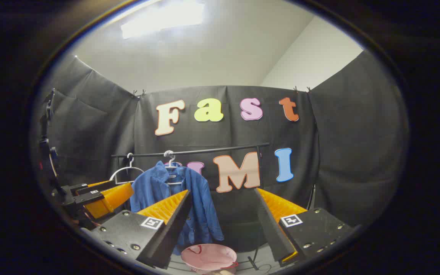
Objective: Grasp the clothes on the hanger with both hands and then place them into the laundry hamper below.
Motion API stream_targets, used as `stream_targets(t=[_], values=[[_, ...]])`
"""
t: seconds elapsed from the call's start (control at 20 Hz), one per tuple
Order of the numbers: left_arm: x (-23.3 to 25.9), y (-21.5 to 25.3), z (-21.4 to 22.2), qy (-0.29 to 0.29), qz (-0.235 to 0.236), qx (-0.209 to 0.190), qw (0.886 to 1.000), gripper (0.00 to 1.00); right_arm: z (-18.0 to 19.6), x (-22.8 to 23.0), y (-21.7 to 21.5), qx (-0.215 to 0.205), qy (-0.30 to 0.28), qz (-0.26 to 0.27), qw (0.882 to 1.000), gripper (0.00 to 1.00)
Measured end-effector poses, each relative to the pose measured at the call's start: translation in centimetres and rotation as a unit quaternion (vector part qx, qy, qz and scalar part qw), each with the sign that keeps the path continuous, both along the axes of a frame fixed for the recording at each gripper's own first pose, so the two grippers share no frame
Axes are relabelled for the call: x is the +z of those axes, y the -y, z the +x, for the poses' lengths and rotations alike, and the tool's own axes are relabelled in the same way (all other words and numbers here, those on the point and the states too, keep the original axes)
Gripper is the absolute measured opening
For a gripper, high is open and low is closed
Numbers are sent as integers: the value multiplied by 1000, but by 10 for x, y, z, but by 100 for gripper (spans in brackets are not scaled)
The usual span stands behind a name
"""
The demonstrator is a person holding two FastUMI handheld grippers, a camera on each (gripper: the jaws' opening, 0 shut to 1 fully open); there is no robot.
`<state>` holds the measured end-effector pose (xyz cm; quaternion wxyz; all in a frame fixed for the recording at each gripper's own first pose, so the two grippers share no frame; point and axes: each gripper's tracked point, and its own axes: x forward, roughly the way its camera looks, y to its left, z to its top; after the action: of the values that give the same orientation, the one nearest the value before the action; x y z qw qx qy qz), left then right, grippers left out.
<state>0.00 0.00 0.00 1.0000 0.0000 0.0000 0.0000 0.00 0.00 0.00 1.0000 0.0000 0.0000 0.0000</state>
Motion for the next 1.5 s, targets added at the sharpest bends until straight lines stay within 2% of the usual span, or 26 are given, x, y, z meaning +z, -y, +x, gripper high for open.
stream_targets(t=[1.1, 1.5], values=[[-1, -2, -3, 2, 1, 1, 1000, 89, 0, 0, -5, 3, -3, -2, 1000, 95], [1, -17, -7, 5, 0, 10, 1000, 89, 2, -1, -23, 13, -3, -7, 1000, 95]])
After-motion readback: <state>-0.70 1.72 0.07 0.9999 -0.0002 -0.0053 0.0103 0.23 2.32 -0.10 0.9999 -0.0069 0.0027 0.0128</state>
